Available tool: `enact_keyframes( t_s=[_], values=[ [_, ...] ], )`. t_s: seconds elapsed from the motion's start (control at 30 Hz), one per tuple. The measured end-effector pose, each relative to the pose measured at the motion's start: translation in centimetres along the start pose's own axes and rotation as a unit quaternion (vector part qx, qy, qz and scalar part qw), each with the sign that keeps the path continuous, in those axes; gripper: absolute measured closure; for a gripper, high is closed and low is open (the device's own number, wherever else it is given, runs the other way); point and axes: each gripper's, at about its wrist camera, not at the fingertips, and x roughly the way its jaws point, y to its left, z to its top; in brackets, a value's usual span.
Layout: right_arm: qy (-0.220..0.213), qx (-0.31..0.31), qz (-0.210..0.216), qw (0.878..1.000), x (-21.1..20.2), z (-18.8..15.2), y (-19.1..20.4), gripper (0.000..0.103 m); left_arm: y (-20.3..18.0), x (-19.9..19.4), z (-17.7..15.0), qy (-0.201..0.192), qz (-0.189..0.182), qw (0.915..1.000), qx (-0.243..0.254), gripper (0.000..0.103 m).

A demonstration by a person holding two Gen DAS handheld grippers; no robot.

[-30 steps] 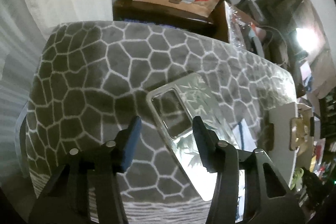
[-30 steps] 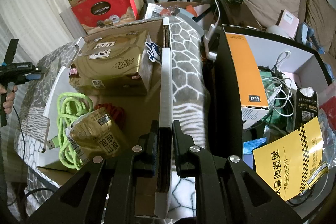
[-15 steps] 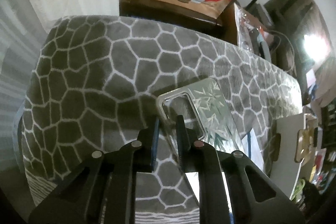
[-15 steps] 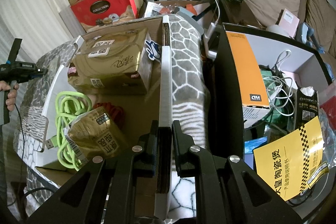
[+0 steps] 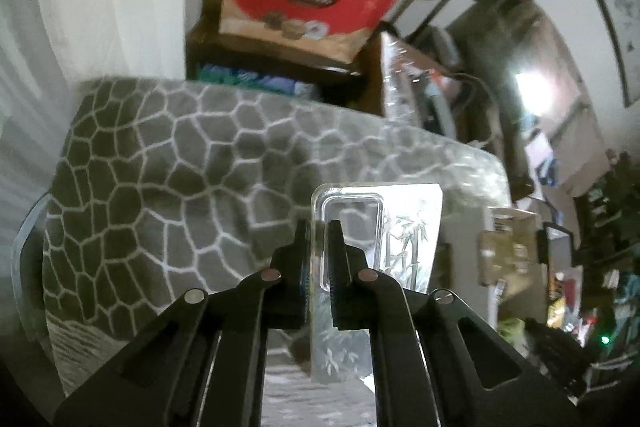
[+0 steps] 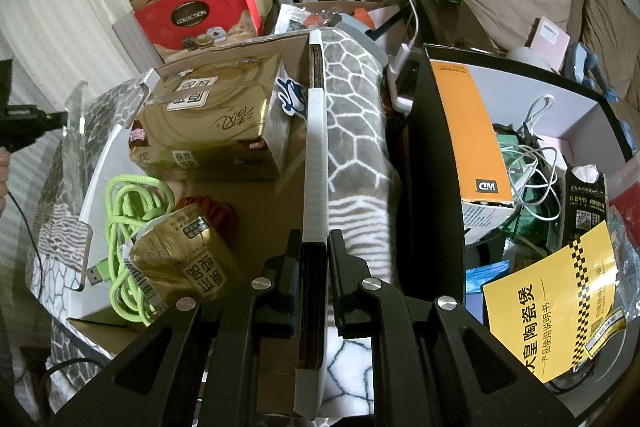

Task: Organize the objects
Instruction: 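Lift the phone case with the left tool and lower it into the box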

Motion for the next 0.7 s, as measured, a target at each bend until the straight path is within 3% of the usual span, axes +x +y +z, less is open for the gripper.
enact_keyframes(
  t_s=[0.3, 0.57, 0.7],
  values=[
    [0.0, 0.0, 0.0, 1.0, 0.1, -0.1, 0.0, 0.091, -6.6, -4.2, -0.7, -0.009, -0.05, 0.9966, 0.065, 0.096],
    [0.0, 0.001, 0.001, 1.0, 0.0, -0.1, 0.0, 0.091, -11.9, -8.9, -2.0, -0.039, -0.079, 0.9876, 0.13, 0.096],
    [-0.002, 0.003, 0.003, 1.0, 0.0, -0.1, 0.1, 0.091, -14.4, -9.7, -2.8, -0.023, -0.102, 0.9831, 0.151, 0.096]
  ],
)
